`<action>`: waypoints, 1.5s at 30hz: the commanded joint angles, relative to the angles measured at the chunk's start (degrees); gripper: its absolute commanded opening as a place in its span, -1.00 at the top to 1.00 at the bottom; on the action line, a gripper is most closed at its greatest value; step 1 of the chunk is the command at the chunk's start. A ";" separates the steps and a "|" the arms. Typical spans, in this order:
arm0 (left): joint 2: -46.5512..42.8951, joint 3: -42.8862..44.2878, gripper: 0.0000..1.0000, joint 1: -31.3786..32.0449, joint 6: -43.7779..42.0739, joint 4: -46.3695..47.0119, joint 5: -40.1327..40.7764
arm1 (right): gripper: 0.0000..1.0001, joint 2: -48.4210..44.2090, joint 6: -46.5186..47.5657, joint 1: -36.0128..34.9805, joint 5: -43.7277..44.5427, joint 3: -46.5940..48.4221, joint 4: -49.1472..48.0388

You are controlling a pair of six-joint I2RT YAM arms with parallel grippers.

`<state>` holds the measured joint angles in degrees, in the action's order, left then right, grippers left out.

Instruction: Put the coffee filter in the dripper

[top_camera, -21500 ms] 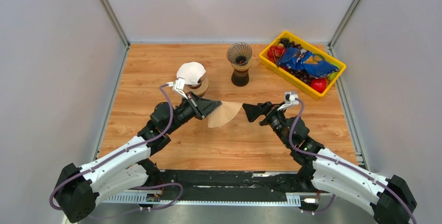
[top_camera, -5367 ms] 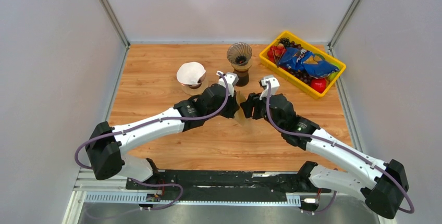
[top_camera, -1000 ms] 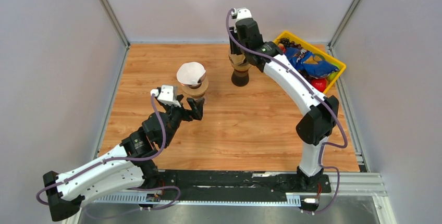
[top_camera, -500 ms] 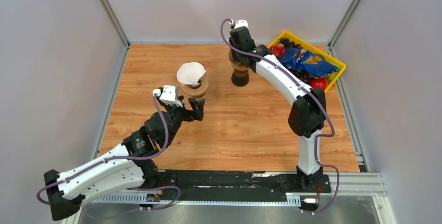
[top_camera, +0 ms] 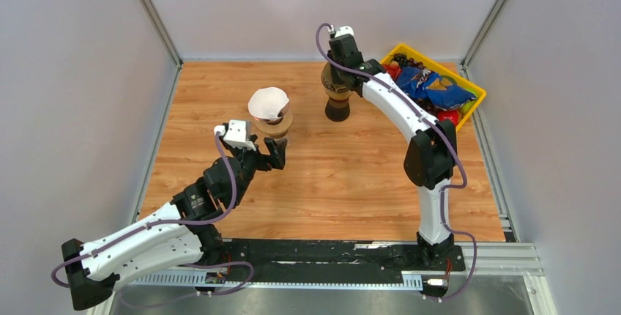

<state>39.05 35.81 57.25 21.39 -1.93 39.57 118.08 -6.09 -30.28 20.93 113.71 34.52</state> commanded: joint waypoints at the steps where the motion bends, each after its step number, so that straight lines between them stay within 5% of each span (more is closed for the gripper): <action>1: 0.13 1.62 -1.00 -0.11 0.22 0.59 0.93 | 0.36 1.32 0.50 1.08 -3.23 2.39 0.54; 26: 1.91 1.82 -1.00 -0.10 -0.40 1.01 1.67 | 0.44 4.62 7.62 2.39 -10.76 0.96 2.93; 34: 1.86 1.89 -1.00 -0.10 -0.55 0.92 1.41 | 0.42 9.63 14.16 2.89 -14.19 10.36 14.64; 45: 2.46 1.95 -1.00 -0.13 -0.73 1.23 1.16 | 0.38 11.98 17.42 3.37 -15.02 11.96 16.62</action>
<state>41.23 35.83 57.25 21.26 -1.91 40.60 126.63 8.62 -27.31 7.29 124.70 45.87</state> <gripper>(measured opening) 1.000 0.304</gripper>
